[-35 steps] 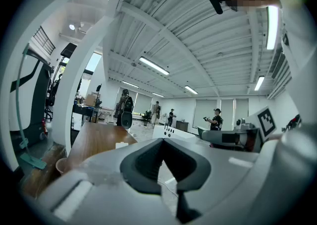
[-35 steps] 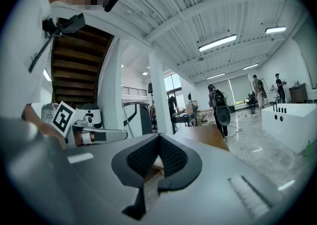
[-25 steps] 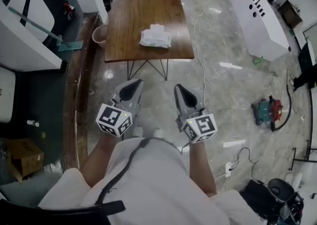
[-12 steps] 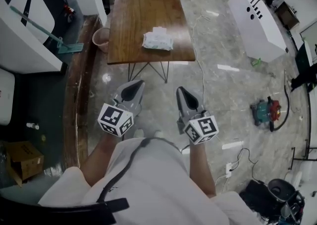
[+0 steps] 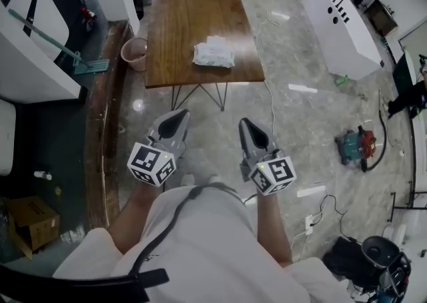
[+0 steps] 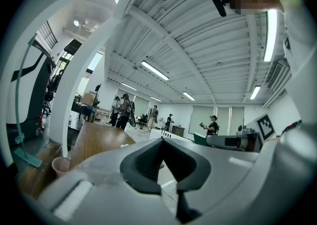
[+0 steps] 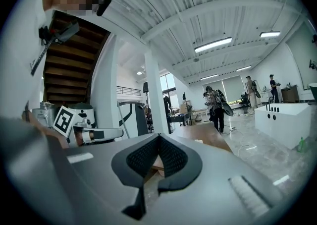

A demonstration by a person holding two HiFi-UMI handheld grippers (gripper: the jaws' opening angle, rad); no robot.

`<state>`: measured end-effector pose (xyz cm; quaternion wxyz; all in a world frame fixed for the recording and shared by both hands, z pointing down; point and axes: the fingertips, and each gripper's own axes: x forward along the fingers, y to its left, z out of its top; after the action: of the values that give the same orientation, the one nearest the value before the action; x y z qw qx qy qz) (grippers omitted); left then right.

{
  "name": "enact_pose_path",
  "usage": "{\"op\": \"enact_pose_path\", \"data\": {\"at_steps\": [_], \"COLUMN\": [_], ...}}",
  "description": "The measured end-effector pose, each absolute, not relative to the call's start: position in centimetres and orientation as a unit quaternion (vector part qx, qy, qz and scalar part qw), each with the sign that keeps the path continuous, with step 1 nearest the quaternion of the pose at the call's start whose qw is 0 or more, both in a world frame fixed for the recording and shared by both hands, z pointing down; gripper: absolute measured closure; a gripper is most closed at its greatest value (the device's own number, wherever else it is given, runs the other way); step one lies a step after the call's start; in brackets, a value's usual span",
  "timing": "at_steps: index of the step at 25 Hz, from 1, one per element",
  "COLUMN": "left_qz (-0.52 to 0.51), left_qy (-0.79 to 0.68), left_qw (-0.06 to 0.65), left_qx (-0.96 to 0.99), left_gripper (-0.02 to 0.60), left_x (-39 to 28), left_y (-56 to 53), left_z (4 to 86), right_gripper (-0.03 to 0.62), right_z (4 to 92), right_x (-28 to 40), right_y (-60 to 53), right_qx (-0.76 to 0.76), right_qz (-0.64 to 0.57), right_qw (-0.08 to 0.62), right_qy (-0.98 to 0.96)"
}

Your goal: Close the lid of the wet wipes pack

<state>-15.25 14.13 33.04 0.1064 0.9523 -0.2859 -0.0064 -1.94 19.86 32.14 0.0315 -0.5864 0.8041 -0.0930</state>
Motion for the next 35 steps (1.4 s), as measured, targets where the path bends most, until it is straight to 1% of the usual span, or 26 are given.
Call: {"op": "enact_pose_path", "data": {"at_steps": [9,16,24,35], "left_qz": [0.006,0.015,0.025,0.027], "left_qy": [-0.289,-0.289,-0.306,-0.323], "left_qw": [0.113,0.118,0.119,0.124], "left_qx": [0.951,0.95,0.944,0.938], "left_gripper": [0.578,0.578,0.578,0.578], "left_x": [-16.7,-15.5,-12.9,-6.2], "left_y": [13.5,12.4,8.7,0.7], "left_z": [34.3,35.1,35.6,35.5], "right_gripper": [0.585,0.585,0.585,0.585], "right_z": [32.5,33.5,33.8,34.7], "right_x": [-1.6,-0.8,1.8,7.8], "right_y": [19.7,18.1,13.5,4.9], "right_qx": [-0.598,-0.595,-0.576,-0.545], "right_qz": [-0.097,-0.108,-0.11,-0.124], "right_qw": [0.034,0.036,0.037,0.033], "right_qy": [0.795,0.796,0.809,0.829]}}
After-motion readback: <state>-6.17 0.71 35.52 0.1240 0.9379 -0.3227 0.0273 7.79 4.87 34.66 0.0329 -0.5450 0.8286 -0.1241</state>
